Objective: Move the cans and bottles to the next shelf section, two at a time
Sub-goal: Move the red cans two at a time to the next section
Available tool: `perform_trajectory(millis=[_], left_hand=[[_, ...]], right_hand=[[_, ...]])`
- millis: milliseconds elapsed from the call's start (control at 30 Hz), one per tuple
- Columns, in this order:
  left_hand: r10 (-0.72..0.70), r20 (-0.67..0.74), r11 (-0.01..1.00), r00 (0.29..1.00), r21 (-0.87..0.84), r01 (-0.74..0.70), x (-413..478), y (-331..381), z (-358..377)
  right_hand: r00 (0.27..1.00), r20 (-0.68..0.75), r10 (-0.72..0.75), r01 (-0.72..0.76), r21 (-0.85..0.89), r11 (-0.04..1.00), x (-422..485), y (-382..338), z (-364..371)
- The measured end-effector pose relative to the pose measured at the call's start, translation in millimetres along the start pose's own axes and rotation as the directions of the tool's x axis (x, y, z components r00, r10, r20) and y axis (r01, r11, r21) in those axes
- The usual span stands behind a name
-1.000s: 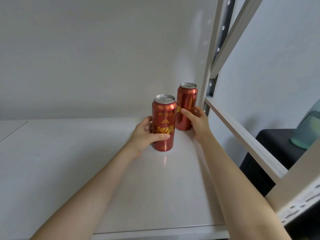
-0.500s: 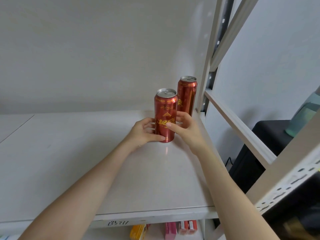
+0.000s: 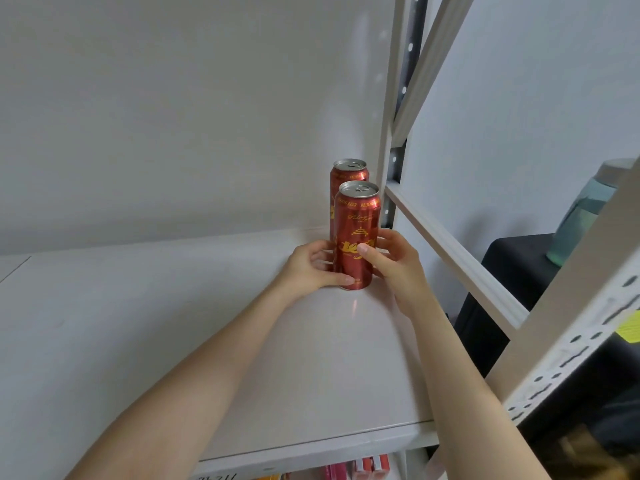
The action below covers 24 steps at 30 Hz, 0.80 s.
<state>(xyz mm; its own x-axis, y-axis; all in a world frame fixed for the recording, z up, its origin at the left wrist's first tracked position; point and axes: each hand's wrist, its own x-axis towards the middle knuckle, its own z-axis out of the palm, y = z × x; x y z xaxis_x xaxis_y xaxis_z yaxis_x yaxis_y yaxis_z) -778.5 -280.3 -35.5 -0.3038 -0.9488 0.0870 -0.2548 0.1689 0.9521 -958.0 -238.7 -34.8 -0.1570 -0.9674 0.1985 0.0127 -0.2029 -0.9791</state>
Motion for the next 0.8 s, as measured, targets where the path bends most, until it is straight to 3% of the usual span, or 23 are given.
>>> perform_trajectory(millis=[800], left_hand=[[-0.026, -0.026, 0.999, 0.999, -0.029, 0.025, 31.7, -0.9, 2.7]], right_hand=[[1.0, 0.014, -0.02, 0.021, -0.021, 1.0, 33.8, 6.3, -7.2]])
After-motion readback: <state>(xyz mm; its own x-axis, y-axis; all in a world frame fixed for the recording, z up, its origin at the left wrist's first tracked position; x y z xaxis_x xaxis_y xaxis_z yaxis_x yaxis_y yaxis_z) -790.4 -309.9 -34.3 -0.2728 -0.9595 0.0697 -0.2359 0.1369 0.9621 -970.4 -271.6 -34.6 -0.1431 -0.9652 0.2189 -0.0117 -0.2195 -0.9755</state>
